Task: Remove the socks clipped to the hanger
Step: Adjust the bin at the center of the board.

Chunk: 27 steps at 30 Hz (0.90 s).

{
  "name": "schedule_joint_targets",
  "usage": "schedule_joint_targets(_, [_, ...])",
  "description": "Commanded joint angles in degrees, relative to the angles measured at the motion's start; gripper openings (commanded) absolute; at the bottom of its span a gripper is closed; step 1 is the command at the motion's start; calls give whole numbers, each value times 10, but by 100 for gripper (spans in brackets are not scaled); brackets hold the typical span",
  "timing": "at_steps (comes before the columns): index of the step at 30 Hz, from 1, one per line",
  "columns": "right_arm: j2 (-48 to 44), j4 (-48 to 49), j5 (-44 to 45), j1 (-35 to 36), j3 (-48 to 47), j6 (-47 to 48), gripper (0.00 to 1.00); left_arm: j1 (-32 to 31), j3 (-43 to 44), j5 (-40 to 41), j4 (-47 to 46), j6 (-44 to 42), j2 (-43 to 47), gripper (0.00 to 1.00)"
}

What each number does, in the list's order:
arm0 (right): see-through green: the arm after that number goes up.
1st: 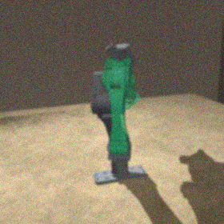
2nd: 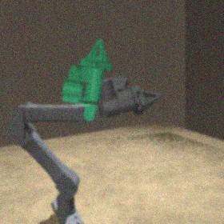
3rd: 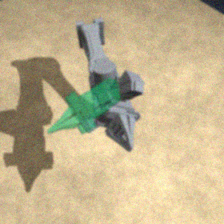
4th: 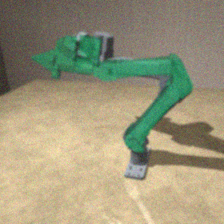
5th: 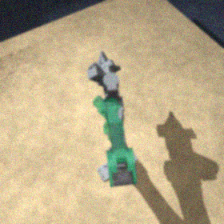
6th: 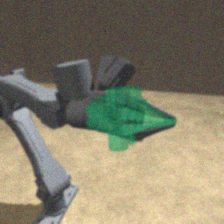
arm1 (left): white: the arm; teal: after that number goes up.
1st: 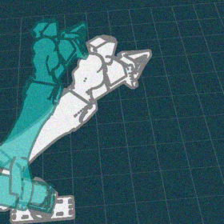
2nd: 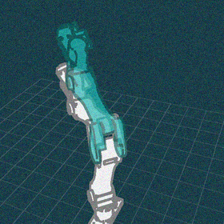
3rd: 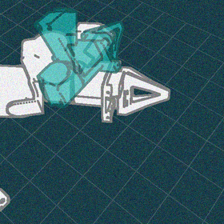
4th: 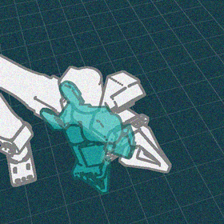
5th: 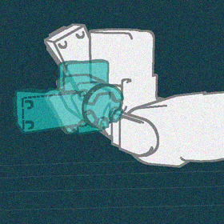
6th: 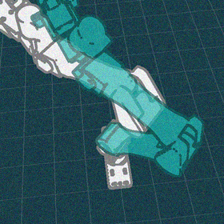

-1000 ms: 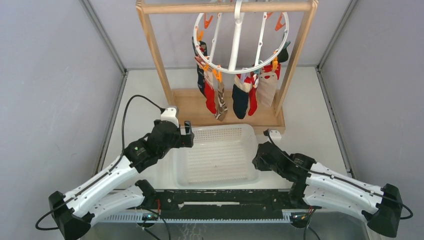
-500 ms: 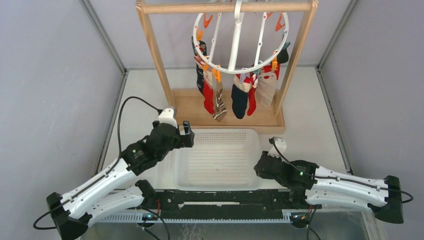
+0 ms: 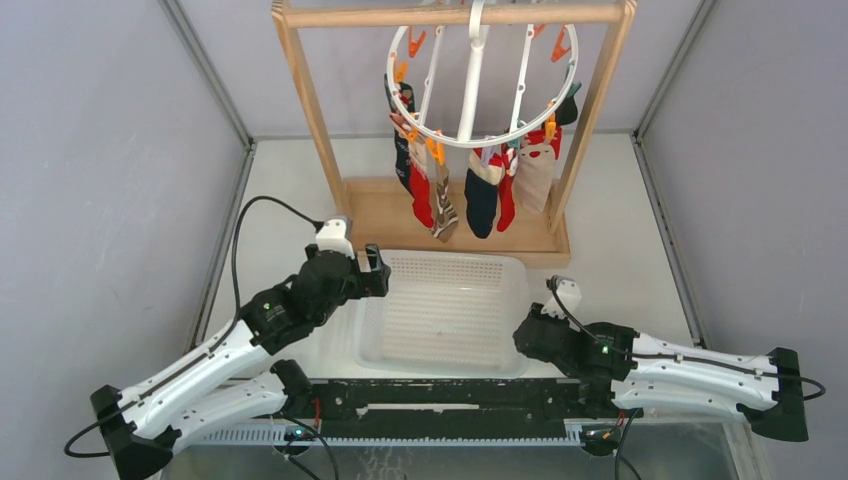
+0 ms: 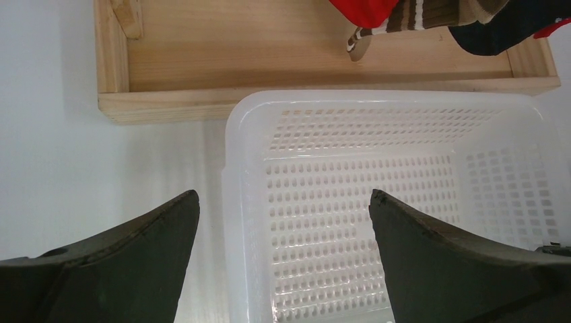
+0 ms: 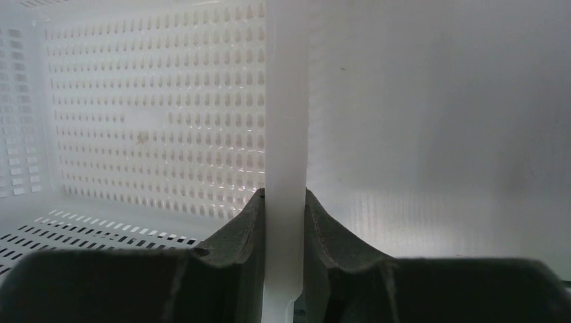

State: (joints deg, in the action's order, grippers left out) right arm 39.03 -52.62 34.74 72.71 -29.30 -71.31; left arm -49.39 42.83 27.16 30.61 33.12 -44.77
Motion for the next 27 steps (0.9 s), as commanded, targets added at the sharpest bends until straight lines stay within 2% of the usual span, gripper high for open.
schedule_joint_targets(1, [-23,-52,23,13,1,-6,22,-7,-15,19,-17,14,12,100])
schedule_joint_targets(6, [-46,-46,20,21,10,1,24,-17,-21,30,-17,25,11,100])
schedule_joint_targets(8, [-42,-40,19,21,10,8,28,-20,-25,34,-19,30,8,100])
schedule_joint_targets(23, [0,-8,18,21,9,44,31,-52,-71,40,-42,61,-9,100])
schedule_joint_targets(25, [-3,-12,18,21,9,41,39,-63,-74,42,-43,66,-13,100])
schedule_joint_targets(27, [-5,-16,19,22,10,35,52,-75,-82,45,-46,76,-17,100])
